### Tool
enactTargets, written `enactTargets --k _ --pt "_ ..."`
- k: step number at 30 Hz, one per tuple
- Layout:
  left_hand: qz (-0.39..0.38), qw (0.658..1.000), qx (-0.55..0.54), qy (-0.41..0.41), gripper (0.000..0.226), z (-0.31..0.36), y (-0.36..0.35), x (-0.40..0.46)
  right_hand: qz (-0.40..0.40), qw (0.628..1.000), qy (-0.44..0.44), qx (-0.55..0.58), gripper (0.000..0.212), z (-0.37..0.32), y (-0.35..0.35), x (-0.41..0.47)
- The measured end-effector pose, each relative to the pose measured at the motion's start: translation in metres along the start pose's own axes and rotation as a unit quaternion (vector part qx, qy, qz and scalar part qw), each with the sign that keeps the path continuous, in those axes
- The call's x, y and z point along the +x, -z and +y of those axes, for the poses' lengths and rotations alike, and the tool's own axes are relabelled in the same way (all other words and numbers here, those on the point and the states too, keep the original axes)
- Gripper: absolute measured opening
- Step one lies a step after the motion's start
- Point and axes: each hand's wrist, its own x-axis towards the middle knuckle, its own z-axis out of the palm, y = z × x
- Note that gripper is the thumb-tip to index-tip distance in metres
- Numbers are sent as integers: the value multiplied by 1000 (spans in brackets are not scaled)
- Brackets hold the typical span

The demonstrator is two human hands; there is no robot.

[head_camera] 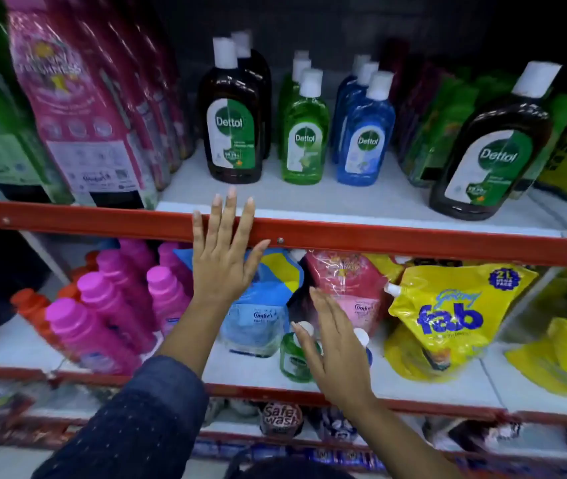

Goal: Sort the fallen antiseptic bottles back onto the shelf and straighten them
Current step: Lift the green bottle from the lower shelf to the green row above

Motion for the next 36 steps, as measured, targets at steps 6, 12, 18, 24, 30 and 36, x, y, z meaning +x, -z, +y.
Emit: enactTargets --k 6,12,18,24,30,36 --pt "54 998 39 -21 55 -4 -23 0 -74 991 -104 39 45 8 -16 -5" --pt "87 994 60 -35 53 -10 -32 1 -59 986 -130 84 32 15 -25 -8" --pt "76 995 51 -34 53 -9 -30 2 -37 983 -148 103 36 9 -8 -1" --pt "71 996 50 -28 53 -8 -28 1 -8 984 -90 154 51 -21 58 38" --pt "63 996 53 -26 52 -7 -25 3 73 966 -24 248 44 -63 133 100" --pt "55 997 45 -22 52 -7 -23 4 123 951 60 278 28 -92 180 166"
